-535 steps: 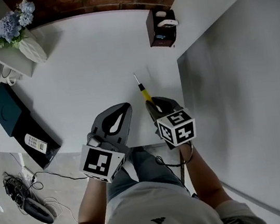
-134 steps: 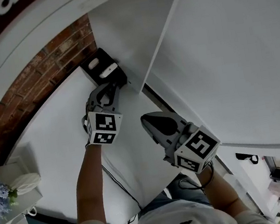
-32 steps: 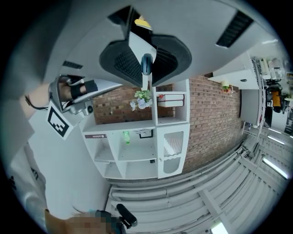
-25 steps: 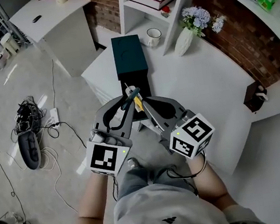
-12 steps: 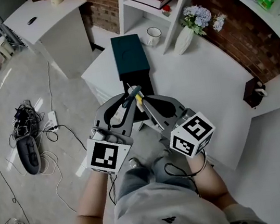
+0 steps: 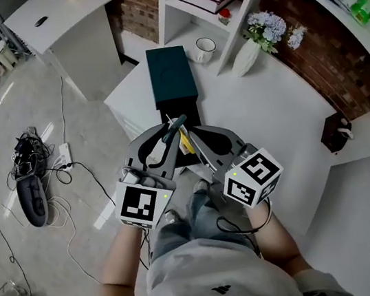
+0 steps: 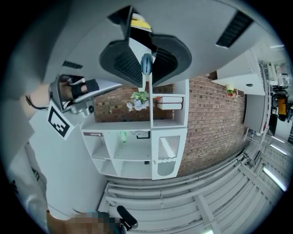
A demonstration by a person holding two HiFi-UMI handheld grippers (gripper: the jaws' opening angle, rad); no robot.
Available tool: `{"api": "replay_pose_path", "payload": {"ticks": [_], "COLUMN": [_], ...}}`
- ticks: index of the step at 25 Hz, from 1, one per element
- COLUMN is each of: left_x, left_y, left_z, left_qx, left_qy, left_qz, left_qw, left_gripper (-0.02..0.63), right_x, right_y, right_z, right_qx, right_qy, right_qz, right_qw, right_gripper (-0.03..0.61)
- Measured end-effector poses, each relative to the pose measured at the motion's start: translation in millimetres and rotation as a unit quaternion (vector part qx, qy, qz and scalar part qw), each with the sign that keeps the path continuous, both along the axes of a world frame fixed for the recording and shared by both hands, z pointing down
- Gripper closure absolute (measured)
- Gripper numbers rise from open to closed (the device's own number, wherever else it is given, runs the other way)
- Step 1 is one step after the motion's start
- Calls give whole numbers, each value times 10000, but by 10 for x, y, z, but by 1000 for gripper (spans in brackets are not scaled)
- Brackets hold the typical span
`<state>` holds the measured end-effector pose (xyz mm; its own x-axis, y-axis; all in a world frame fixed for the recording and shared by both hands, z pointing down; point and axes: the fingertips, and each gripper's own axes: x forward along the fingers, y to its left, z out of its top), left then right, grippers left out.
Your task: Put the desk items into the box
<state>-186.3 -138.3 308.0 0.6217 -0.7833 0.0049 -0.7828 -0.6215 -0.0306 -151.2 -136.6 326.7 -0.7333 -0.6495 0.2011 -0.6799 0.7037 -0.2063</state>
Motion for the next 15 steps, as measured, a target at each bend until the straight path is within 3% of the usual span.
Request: {"api": "replay_pose_path", "payload": {"ticks": [15], "left_x": [250], "left_y": [-654], "left_z": [614], "left_qx": [-562], "left_qy": [-33], "left_qz": [-344], "left_qw": [9978], "left_gripper": [543], "right_x": [295], "right_y": [-625], "right_z": [302], "right_qx": [-418], "right_qy": [41], "right_qz": [-185], "right_qw": [9989], "right_gripper": [569]}}
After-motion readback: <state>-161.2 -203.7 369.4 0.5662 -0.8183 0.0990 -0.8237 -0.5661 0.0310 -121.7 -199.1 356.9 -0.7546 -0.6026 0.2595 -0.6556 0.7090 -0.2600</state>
